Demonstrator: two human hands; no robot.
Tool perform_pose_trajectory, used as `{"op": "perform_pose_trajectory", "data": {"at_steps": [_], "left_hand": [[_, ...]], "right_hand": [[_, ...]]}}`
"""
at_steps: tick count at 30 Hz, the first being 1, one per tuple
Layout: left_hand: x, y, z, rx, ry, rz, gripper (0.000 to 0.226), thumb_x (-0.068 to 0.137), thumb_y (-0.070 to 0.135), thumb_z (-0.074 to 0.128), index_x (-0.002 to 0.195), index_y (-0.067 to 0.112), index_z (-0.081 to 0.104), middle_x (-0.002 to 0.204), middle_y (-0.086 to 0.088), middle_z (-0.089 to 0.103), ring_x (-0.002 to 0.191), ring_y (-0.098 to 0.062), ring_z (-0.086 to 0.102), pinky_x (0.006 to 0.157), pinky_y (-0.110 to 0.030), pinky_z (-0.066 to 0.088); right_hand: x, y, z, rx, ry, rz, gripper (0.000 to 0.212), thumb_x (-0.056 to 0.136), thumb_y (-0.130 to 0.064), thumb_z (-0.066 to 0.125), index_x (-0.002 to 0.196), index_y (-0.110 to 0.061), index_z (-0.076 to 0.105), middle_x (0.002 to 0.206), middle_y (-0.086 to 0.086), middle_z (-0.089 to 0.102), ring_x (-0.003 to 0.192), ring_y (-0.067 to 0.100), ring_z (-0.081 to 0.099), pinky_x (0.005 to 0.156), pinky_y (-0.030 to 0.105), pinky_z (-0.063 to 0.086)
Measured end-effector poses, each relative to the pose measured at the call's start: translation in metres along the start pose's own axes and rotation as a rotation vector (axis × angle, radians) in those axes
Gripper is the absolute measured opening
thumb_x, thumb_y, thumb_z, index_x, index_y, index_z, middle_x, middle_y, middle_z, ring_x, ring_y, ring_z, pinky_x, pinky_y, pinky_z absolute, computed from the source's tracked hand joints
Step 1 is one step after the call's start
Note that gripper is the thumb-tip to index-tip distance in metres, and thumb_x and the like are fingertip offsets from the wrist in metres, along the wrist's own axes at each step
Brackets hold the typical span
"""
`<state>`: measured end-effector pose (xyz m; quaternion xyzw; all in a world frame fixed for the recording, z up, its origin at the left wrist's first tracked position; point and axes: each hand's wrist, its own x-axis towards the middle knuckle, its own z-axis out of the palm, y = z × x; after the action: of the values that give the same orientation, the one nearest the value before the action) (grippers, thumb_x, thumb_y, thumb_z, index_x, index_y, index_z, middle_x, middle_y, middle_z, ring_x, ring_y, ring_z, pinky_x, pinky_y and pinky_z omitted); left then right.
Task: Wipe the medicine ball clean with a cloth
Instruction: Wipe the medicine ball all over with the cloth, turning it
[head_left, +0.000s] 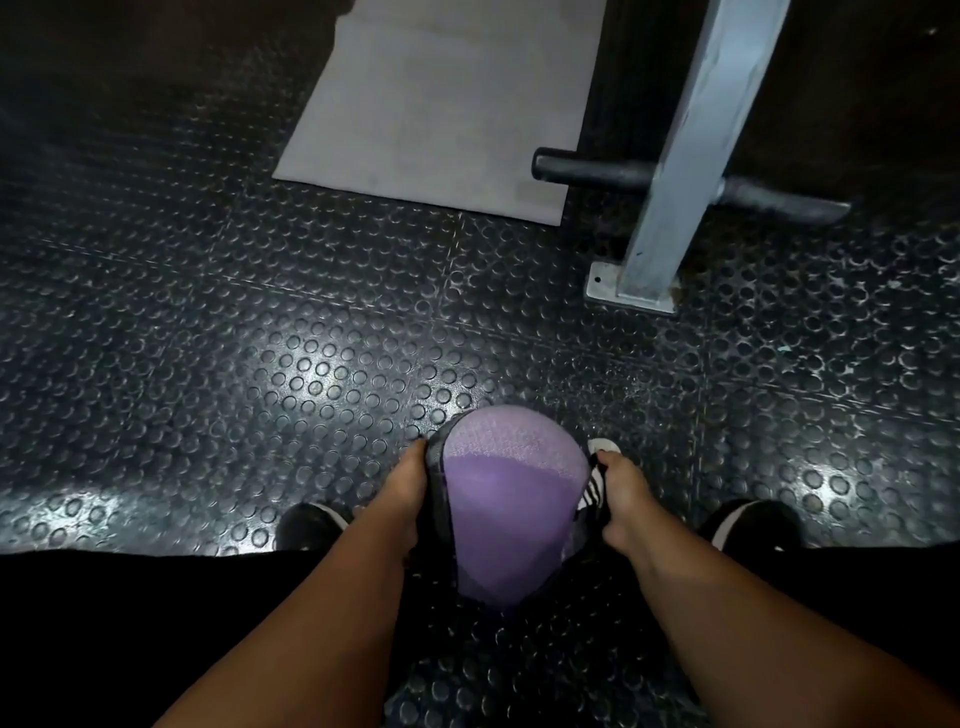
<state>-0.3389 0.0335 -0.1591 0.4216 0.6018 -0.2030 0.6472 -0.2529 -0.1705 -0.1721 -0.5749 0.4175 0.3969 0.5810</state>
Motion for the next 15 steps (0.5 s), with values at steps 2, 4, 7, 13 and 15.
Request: {"op": "perform_pose_trajectory", "data": {"at_steps": [2, 4, 7, 13, 15], "left_hand": [[0.001, 0.007, 0.01, -0.015, -0.019, 0.06, 0.064, 0.101, 0.058, 0.033, 0.089, 0.008, 0.072, 0.068, -0.01, 0.072, 0.076, -0.029, 0.066, 0.065, -0.033, 0.05], [0.001, 0.015, 0.02, 0.0, -0.058, 0.1, 0.064, 0.101, 0.059, 0.032, 0.087, 0.011, 0.073, 0.08, -0.011, 0.074, 0.082, -0.03, 0.067, 0.07, -0.034, 0.052], [0.002, 0.03, 0.03, -0.017, -0.046, 0.177, 0.063, 0.1, 0.059, 0.032, 0.088, 0.011, 0.072, 0.09, -0.012, 0.074, 0.086, -0.029, 0.068, 0.074, -0.037, 0.055], [0.017, 0.042, 0.04, 0.011, -0.055, 0.239, 0.059, 0.095, 0.061, 0.038, 0.09, 0.013, 0.073, 0.091, -0.012, 0.073, 0.084, -0.028, 0.067, 0.084, -0.039, 0.053], [0.026, 0.04, 0.041, 0.005, -0.013, 0.253, 0.071, 0.077, 0.074, 0.043, 0.105, 0.016, 0.073, 0.103, -0.012, 0.074, 0.094, -0.03, 0.068, 0.093, -0.042, 0.052]], "right_hand": [[0.0, -0.014, 0.0, 0.041, 0.02, -0.059, 0.034, 0.099, -0.034, 0.04, 0.088, -0.011, 0.062, 0.078, 0.011, 0.064, 0.071, 0.027, 0.06, 0.059, 0.032, 0.044], [0.001, -0.033, 0.0, 0.071, 0.033, -0.11, 0.032, 0.098, -0.033, 0.041, 0.087, -0.012, 0.062, 0.077, 0.01, 0.064, 0.071, 0.026, 0.06, 0.06, 0.032, 0.044], [0.006, -0.052, 0.003, 0.088, 0.012, -0.17, 0.031, 0.097, -0.033, 0.042, 0.086, -0.014, 0.063, 0.076, 0.008, 0.065, 0.071, 0.025, 0.06, 0.061, 0.031, 0.045], [0.025, -0.049, -0.003, 0.086, 0.018, -0.171, 0.031, 0.095, -0.035, 0.044, 0.102, -0.013, 0.065, 0.088, 0.01, 0.068, 0.082, 0.029, 0.064, 0.07, 0.034, 0.049], [0.026, -0.046, -0.005, 0.1, 0.019, -0.162, 0.032, 0.096, -0.035, 0.044, 0.099, -0.012, 0.066, 0.088, 0.011, 0.068, 0.081, 0.029, 0.064, 0.07, 0.034, 0.049]]}}
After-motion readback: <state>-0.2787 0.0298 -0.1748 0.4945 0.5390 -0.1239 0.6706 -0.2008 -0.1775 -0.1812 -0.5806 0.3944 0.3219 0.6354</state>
